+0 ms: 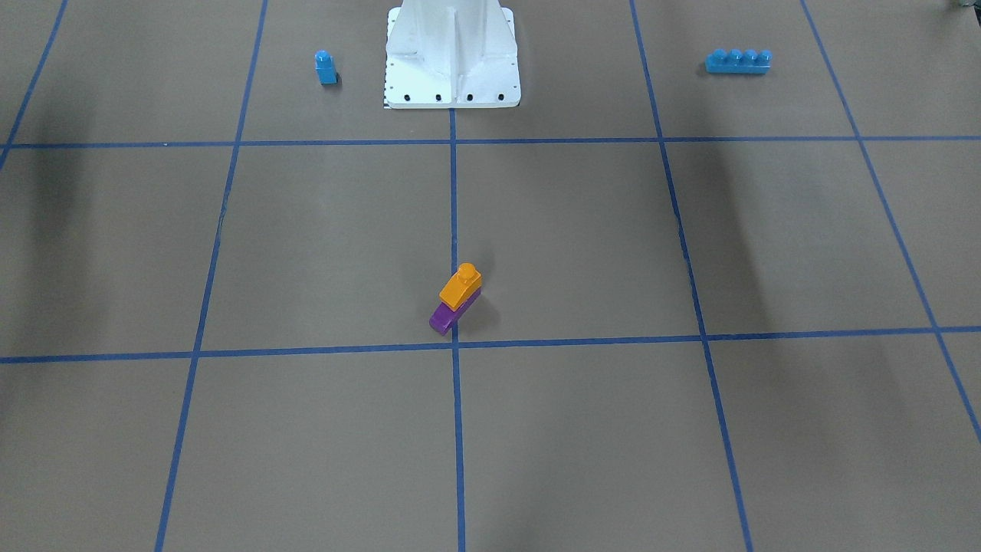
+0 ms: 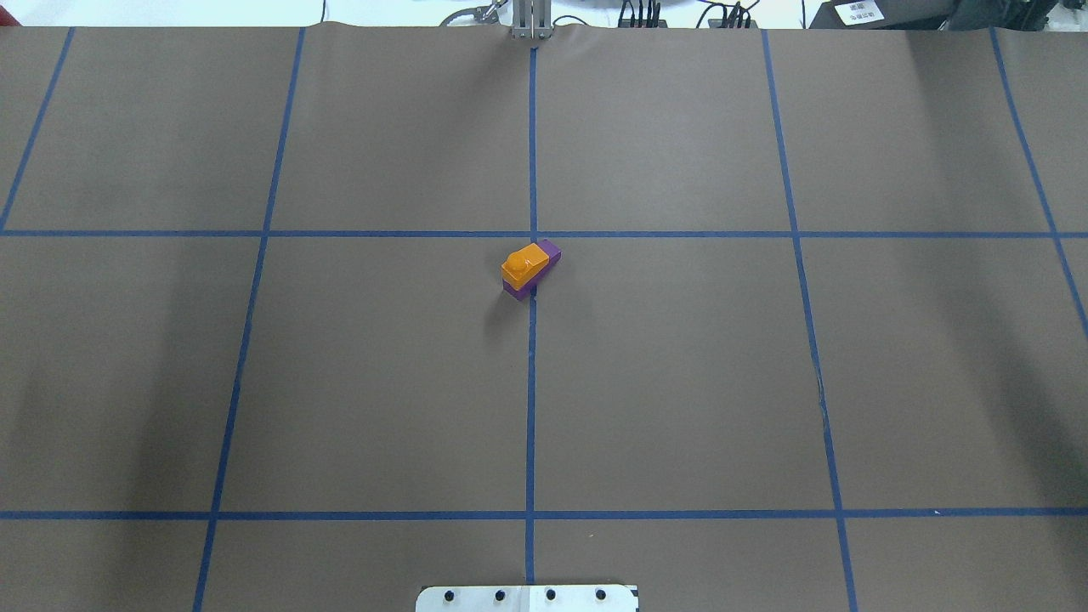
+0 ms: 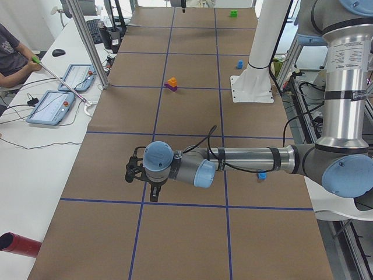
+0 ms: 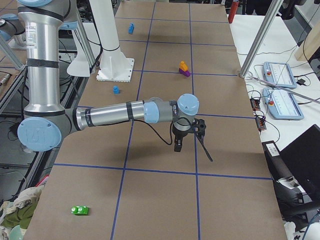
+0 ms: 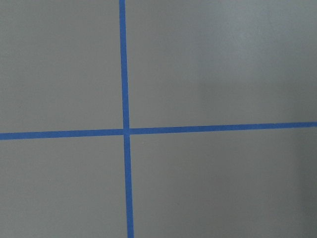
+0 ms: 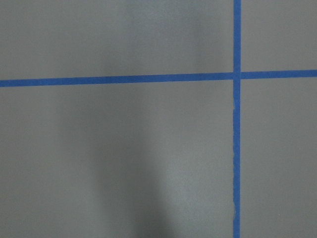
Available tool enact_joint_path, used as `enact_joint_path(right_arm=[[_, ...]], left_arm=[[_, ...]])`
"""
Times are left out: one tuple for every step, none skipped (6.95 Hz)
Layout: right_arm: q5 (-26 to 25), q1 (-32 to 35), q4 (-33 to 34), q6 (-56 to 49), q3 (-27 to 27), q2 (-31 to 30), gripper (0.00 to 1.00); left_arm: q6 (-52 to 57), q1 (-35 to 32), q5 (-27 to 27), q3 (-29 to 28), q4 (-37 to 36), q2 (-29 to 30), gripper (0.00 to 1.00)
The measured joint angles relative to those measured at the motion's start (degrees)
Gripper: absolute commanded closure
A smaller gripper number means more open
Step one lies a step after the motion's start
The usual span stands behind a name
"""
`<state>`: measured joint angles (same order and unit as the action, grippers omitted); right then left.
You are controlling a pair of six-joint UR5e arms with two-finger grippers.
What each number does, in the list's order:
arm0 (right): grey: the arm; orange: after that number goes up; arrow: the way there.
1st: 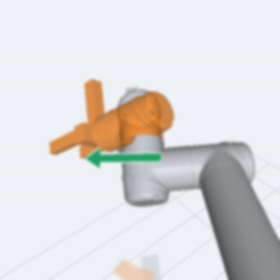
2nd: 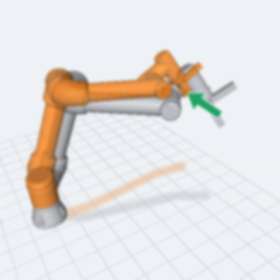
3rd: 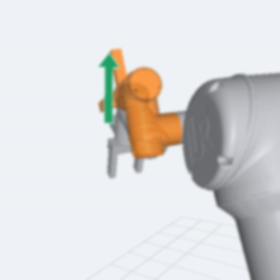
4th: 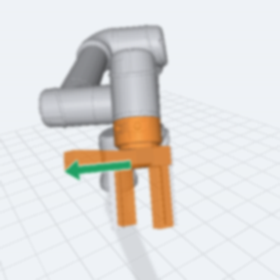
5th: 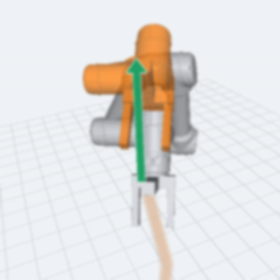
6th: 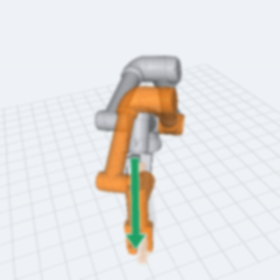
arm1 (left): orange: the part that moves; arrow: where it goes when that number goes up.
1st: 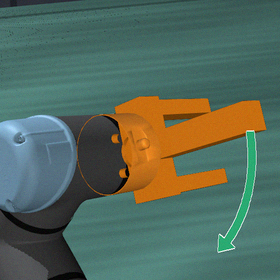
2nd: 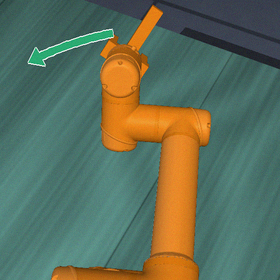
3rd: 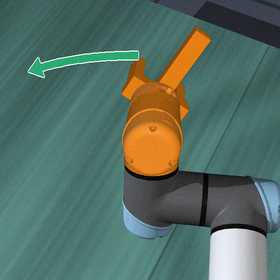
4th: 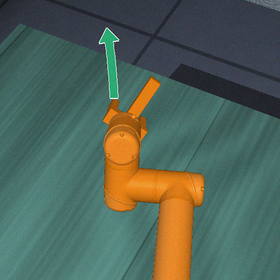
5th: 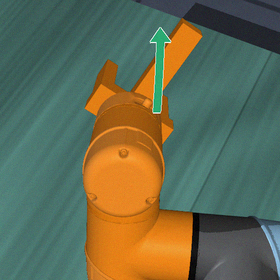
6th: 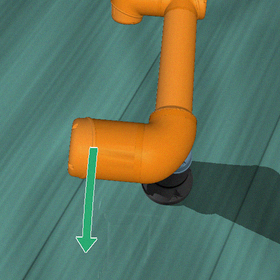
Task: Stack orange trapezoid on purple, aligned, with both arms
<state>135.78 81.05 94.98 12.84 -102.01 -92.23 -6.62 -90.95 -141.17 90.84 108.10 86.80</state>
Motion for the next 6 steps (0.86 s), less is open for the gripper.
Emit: enact_joint_path(right_arm=[[0.01, 0.74, -0.04, -0.27, 0.17, -0.61, 0.0], [-0.01, 1.35, -0.08, -0.44, 0.24, -1.48, 0.0], [-0.22, 1.81, -0.12, -0.52, 0.25, -2.34, 0.0], [-1.0, 2.09, -0.12, -0.77, 0.29, -3.04, 0.0], [-2.05, 2.27, -0.09, -1.3, 0.36, -3.5, 0.0], [-2.7, 2.54, -0.07, -2.09, 0.52, -3.76, 0.0]], left_arm=[[0.01, 1.0, 3.63, 0.32, 1.01, -0.34, 0.0], [0.02, 3.75, 6.6, 1.07, 1.17, -0.4, 0.0], [0.28, 6.3, 8.58, 2.35, 0.14, -0.5, 0.0], [2.5, 7.44, 9.52, 4.21, -2.95, -0.59, 0.0], [7.9, 7.12, 10.48, 6.26, -7.71, -0.75, 0.0], [14.41, 5.66, 11.74, 7.86, -12.67, -0.92, 0.0]])
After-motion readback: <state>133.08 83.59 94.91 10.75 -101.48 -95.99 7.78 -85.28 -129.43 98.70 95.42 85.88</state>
